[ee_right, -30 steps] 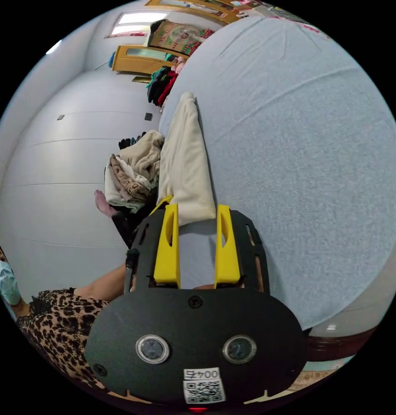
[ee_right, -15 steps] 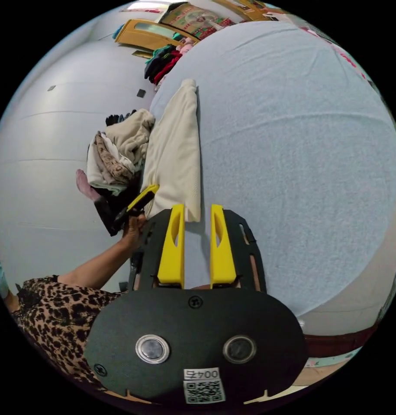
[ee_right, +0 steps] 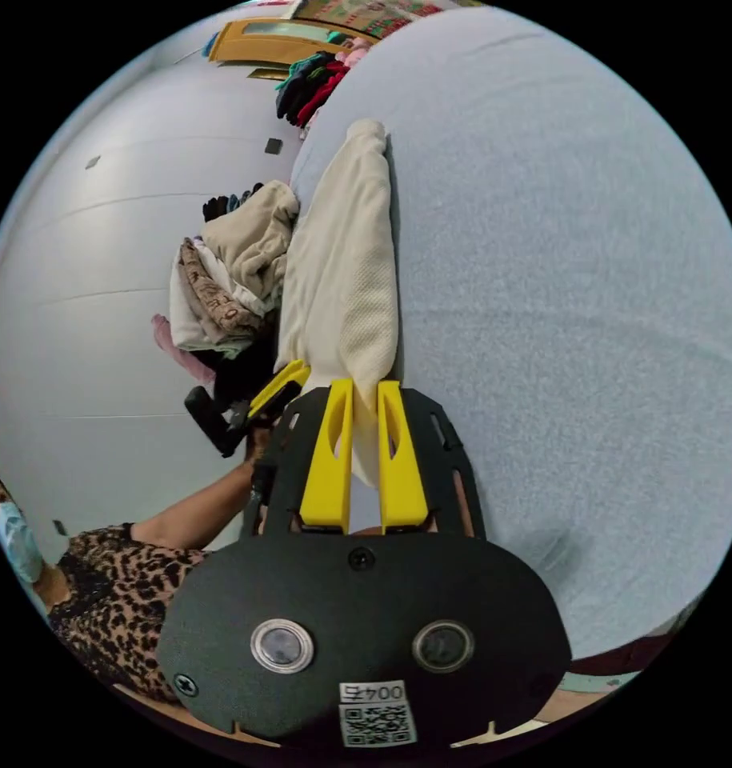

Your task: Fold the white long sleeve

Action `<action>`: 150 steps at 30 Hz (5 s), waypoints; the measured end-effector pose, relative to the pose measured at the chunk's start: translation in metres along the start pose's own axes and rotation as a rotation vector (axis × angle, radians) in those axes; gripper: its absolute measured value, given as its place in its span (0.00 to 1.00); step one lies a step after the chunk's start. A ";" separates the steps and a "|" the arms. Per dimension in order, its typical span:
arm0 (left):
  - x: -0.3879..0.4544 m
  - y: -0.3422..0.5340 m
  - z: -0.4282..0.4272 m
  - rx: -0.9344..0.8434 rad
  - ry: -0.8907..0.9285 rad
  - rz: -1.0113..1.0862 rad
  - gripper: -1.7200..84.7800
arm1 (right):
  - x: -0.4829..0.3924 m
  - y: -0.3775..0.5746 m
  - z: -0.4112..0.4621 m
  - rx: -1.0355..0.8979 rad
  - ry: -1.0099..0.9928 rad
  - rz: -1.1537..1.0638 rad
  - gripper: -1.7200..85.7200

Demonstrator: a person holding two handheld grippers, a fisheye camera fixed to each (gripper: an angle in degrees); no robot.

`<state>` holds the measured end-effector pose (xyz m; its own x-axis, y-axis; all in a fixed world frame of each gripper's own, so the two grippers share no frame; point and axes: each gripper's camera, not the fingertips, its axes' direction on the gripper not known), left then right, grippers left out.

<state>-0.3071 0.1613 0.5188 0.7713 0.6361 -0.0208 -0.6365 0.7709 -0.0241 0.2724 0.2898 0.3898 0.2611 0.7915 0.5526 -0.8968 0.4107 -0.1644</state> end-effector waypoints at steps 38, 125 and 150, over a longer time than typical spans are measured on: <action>0.034 -0.021 -0.031 0.072 -0.003 -0.046 0.16 | -0.149 0.052 0.153 0.222 0.670 -0.567 0.14; -0.186 0.191 0.001 0.231 0.977 -1.009 0.11 | -0.100 0.126 -0.109 0.063 -0.342 0.126 0.09; 0.039 0.118 -0.031 -0.061 1.107 -0.612 0.09 | -0.172 0.395 -0.197 0.521 -0.606 0.230 0.04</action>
<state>-0.3521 0.2756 0.4841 0.5437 -0.2128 -0.8118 -0.1983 0.9074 -0.3706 -0.0569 0.4049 0.0689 -0.0527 0.3877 0.9203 -0.9937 -0.1115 -0.0099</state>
